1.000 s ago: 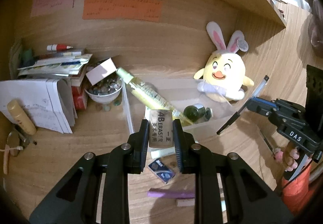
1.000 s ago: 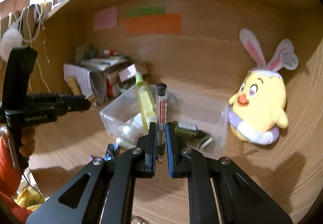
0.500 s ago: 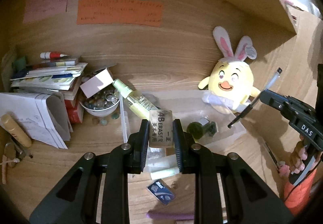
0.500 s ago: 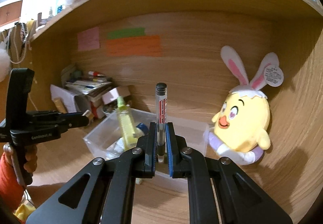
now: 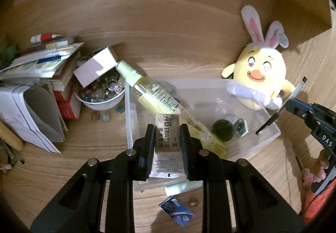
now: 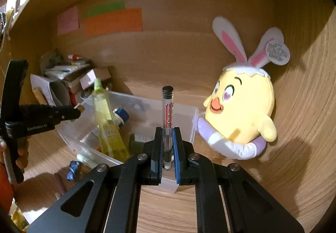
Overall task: Organize objects
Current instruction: 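Lower and release the eraser into the box with left gripper while right releases the pen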
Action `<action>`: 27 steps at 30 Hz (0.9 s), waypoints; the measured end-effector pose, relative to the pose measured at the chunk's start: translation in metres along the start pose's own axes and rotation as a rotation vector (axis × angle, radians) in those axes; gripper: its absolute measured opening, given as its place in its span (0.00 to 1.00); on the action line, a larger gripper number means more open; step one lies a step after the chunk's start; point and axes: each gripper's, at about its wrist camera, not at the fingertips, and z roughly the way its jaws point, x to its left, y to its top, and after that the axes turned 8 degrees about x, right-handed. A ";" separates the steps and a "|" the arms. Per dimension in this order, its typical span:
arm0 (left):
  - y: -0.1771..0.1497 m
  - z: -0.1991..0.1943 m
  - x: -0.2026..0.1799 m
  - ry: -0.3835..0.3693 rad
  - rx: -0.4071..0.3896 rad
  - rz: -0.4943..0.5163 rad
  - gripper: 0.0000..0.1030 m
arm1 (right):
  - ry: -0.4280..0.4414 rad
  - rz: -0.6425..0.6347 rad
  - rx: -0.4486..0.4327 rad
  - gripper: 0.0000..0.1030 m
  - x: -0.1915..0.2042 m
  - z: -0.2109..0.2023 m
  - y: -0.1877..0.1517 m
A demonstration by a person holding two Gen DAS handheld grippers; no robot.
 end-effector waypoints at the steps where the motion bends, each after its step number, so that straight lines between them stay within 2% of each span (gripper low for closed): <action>1: 0.000 0.002 0.000 0.000 0.004 0.000 0.22 | 0.001 -0.003 0.015 0.08 -0.001 0.004 0.000; 11: 0.001 0.020 0.003 0.002 0.041 -0.015 0.22 | -0.007 -0.033 0.119 0.08 0.002 0.040 0.006; 22: 0.001 0.015 0.002 0.015 0.016 0.001 0.22 | -0.014 -0.036 0.180 0.08 0.012 0.080 0.023; 26: 0.000 0.009 0.003 0.005 0.010 0.002 0.32 | -0.015 -0.028 0.207 0.08 0.012 0.094 0.022; 27: 0.000 0.008 0.003 0.001 0.012 0.003 0.37 | -0.015 -0.027 0.213 0.08 0.012 0.096 0.021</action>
